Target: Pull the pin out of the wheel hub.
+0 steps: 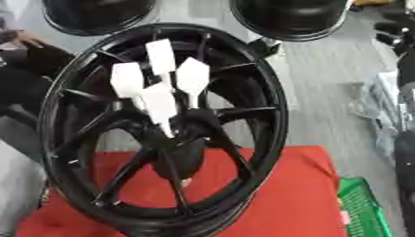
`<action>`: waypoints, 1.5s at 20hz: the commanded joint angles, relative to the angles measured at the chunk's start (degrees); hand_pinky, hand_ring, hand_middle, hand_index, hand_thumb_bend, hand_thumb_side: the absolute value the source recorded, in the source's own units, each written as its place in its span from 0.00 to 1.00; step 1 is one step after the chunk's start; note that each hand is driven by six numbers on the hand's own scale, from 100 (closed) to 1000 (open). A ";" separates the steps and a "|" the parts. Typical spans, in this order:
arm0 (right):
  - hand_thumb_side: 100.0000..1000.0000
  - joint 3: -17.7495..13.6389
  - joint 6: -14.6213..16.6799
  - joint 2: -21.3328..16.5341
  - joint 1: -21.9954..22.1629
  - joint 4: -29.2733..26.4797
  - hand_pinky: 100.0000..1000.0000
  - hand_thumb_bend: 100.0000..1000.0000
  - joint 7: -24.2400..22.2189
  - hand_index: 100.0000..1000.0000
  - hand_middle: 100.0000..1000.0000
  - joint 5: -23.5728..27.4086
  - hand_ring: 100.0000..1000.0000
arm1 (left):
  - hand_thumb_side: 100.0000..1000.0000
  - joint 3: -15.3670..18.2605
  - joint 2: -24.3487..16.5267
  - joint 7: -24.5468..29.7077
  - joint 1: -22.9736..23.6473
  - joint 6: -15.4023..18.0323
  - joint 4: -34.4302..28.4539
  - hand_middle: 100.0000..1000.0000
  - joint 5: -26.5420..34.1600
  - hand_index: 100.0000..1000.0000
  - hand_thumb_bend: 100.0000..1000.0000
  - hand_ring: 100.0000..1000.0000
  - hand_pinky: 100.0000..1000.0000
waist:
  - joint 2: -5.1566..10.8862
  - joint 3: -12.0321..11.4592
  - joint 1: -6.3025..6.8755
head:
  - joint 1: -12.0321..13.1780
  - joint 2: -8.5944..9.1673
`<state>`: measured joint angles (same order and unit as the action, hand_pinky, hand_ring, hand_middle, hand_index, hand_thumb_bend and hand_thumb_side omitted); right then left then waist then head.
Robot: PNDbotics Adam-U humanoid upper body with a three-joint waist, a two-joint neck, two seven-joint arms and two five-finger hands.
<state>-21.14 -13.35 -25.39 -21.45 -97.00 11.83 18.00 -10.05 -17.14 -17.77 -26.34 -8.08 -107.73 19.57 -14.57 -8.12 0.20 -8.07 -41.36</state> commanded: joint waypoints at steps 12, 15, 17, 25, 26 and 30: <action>0.59 -0.18 0.02 -1.55 -0.90 -1.01 0.76 0.00 0.03 0.76 0.60 0.45 0.66 | 0.71 0.24 -1.27 -0.17 -0.63 0.02 -1.09 0.66 -0.26 0.69 0.07 0.71 0.65 | 0.87 0.07 -0.03 | 0.47 0.92; 0.58 -0.09 0.14 -1.87 -1.72 -1.07 0.76 0.00 -0.07 0.76 0.61 0.68 0.66 | 0.71 0.51 -1.24 -0.42 -0.47 0.09 -1.04 0.66 -0.16 0.69 0.08 0.72 0.65 | 0.82 0.08 0.02 | 0.80 1.07; 0.57 0.27 0.33 -2.78 -2.26 -1.08 0.76 0.00 -0.34 0.76 0.61 0.96 0.67 | 0.71 0.56 -1.40 -0.49 -0.32 0.14 -1.07 0.66 -0.05 0.69 0.08 0.72 0.65 | 0.95 0.21 -0.06 | 0.90 0.81; 0.48 6.25 5.45 -14.38 -5.81 -0.29 0.77 0.00 -4.63 0.77 0.62 1.68 0.68 | 0.71 0.53 -2.60 -0.55 0.63 0.08 -0.82 0.66 -0.15 0.69 0.08 0.72 0.65 | 1.68 1.01 -0.98 | 0.98 0.15; 0.48 7.44 6.32 -16.06 -6.52 -0.28 0.77 0.00 -5.52 0.77 0.62 1.67 0.68 | 0.71 0.48 -2.73 -0.53 0.74 0.05 -0.76 0.66 -0.18 0.69 0.07 0.72 0.65 | 1.76 1.09 -1.06 | 0.92 0.08; 0.43 13.87 9.52 -23.46 -10.37 -0.39 0.78 0.00 -10.04 0.77 0.63 1.57 0.69 | 0.72 0.18 -3.08 -0.32 1.03 -0.06 -0.60 0.66 -0.07 0.69 0.08 0.72 0.65 | 2.07 1.19 -1.46 | 0.32 -0.26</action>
<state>-8.62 -4.80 -44.48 -30.85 -96.84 3.11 19.36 -10.05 -18.73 -18.18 -24.92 -8.12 -107.72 19.58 -13.98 -7.04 -1.24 -7.49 -41.44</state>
